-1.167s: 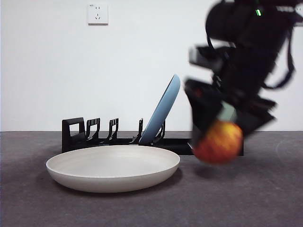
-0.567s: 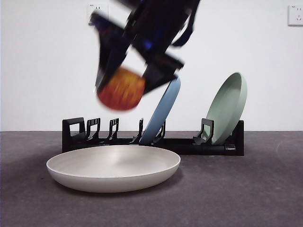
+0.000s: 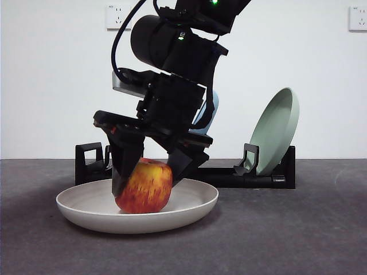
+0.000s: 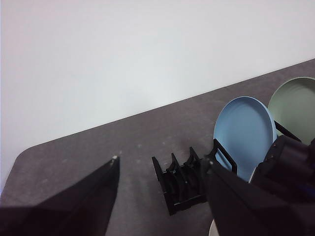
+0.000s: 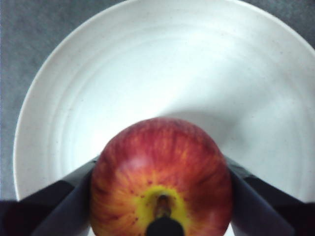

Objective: Take the yellow plate from the plate rack,put the plate on the table,take the apple from the table,put the apple in the plate

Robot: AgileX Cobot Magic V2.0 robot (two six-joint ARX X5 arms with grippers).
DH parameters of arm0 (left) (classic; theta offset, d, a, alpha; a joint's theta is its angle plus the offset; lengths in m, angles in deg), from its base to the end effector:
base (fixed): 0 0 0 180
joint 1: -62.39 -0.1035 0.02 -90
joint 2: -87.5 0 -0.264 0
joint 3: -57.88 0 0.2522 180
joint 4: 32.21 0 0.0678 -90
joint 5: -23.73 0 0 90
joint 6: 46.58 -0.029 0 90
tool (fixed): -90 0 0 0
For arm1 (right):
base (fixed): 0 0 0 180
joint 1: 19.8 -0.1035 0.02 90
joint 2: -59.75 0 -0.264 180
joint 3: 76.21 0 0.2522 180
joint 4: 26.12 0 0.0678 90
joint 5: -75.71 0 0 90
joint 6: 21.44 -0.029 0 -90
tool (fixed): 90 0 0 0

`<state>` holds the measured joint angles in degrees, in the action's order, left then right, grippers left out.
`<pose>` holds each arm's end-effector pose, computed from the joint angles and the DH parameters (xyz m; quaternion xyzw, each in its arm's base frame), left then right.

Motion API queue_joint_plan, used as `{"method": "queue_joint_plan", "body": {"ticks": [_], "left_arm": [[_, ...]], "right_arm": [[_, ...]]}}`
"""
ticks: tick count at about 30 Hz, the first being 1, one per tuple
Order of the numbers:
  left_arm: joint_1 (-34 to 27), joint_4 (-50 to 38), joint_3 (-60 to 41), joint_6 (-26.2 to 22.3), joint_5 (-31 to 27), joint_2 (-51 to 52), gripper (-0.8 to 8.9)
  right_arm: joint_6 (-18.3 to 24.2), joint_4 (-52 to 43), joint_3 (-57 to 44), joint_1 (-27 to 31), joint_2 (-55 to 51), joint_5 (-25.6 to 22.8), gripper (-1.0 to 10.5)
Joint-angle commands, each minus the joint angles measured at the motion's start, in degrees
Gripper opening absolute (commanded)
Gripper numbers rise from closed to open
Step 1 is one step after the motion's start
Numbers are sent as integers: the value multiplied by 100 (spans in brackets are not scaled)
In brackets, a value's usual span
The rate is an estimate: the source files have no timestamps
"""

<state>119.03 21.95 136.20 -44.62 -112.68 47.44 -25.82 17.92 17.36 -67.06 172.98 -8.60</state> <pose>0.0728 -0.0723 0.4055 0.0914 0.0875 -0.0868 0.9882 0.2724 0.2990 0.1746 -0.1581 0.5075 0.3596 0.7670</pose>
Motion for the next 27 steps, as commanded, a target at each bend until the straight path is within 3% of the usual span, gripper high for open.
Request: {"method": "queue_joint_plan", "body": {"ticks": [1,6,16,27], "left_arm": [[-11,28,2,-50,-7,9,283],[-13,149,2,-44,-7,9,283],[-13,168,2,-39,-2,9,283],[-13,2,2,105,24,-249,283]], "right_arm": [[111,63,-35,-33,188,-24,138],[107,39,-35,-81,184,-28,472],[105,90,17,-81,-24,-26,477],[232,328,17,37,-1521,-52,472]]}}
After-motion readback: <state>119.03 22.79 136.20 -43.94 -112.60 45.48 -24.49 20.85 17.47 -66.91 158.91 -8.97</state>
